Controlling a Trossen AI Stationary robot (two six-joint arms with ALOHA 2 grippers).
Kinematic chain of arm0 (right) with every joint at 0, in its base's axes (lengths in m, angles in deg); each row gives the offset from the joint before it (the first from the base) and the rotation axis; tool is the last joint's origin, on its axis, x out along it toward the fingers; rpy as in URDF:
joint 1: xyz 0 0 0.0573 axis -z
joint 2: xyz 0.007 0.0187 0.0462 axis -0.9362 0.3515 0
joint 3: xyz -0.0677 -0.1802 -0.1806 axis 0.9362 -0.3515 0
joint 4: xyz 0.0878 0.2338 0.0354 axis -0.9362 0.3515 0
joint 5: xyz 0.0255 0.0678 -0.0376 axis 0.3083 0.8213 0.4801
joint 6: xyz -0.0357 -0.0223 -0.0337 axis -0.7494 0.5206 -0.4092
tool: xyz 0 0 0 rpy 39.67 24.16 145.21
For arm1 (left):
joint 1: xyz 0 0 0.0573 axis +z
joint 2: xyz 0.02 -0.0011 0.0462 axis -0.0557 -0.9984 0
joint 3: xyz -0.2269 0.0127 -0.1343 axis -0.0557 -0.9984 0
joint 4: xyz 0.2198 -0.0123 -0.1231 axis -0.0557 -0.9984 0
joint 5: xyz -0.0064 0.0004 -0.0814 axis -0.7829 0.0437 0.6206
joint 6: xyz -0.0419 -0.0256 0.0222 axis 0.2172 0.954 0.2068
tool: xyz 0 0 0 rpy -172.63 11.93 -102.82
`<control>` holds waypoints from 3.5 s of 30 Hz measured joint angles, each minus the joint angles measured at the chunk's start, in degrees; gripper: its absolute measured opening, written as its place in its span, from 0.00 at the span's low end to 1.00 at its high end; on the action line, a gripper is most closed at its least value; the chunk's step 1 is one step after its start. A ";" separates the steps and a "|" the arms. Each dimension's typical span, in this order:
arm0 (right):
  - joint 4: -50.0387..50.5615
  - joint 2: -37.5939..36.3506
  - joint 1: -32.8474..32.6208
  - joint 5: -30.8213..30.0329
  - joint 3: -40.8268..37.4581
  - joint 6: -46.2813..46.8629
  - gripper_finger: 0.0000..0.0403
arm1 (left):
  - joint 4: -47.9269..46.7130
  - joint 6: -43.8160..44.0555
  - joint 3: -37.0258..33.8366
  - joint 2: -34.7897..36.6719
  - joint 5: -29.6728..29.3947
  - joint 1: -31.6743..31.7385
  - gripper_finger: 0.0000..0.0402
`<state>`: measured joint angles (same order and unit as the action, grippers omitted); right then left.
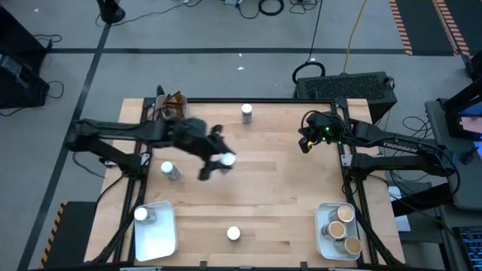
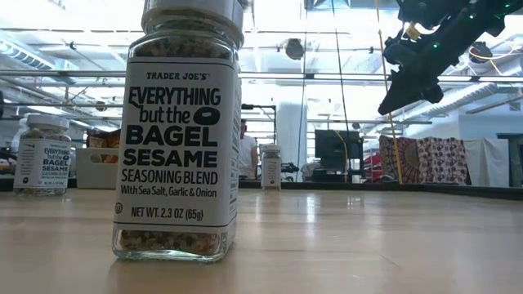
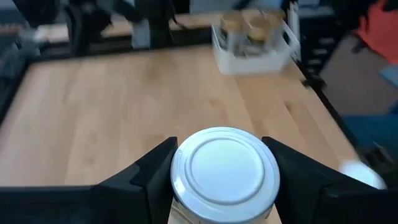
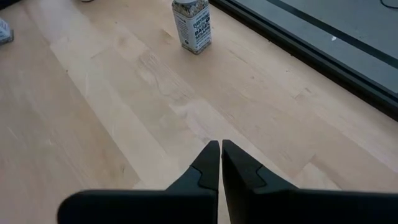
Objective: Sort spices by type
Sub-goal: Put the white seasoning bottle into the bottom left white bin
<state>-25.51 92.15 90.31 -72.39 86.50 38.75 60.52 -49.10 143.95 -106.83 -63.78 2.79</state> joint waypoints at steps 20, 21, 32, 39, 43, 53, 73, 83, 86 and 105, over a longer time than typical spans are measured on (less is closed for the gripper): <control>-3.56 3.34 -5.76 -0.26 0.02 4.47 0.00 | -10.00 23.99 -19.24 26.97 -11.81 -25.76 0.53; -3.96 3.86 -6.20 -0.25 0.02 4.66 0.00 | -9.76 24.46 -20.03 26.99 -11.87 -26.89 0.53; -11.02 10.25 -10.48 -0.06 0.02 6.66 0.00 | -6.44 31.40 -25.69 27.10 -17.65 -40.07 0.53; -12.09 12.93 -13.04 0.03 0.04 9.25 0.00 | -7.51 40.16 -31.32 27.01 -23.68 -46.86 0.53; -12.28 13.53 -14.21 0.02 0.04 9.44 0.00 | -7.47 43.24 -33.53 26.99 -25.98 -49.47 0.53; -12.28 13.55 -14.36 0.00 0.04 8.87 0.00 | -9.01 44.55 -34.19 27.19 -26.68 -52.39 0.53; -12.28 13.55 -14.36 -0.02 0.04 8.79 0.00 | -9.70 50.62 -40.18 26.27 -27.75 -55.27 0.53; -12.28 13.53 -14.36 -0.02 0.04 8.79 0.00 | -9.51 53.51 -40.29 26.27 -27.58 -55.25 0.53; -12.28 13.53 -14.36 -0.03 0.04 8.79 0.00 | -9.55 55.46 -40.29 26.27 -27.55 -55.25 0.53; -12.28 13.53 -14.36 -0.02 0.04 8.96 0.00 | -8.36 58.11 -40.29 26.78 -25.27 -55.25 0.74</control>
<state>-37.79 105.68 75.95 -72.41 86.54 47.71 52.16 9.01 103.67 -80.05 -89.06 -52.46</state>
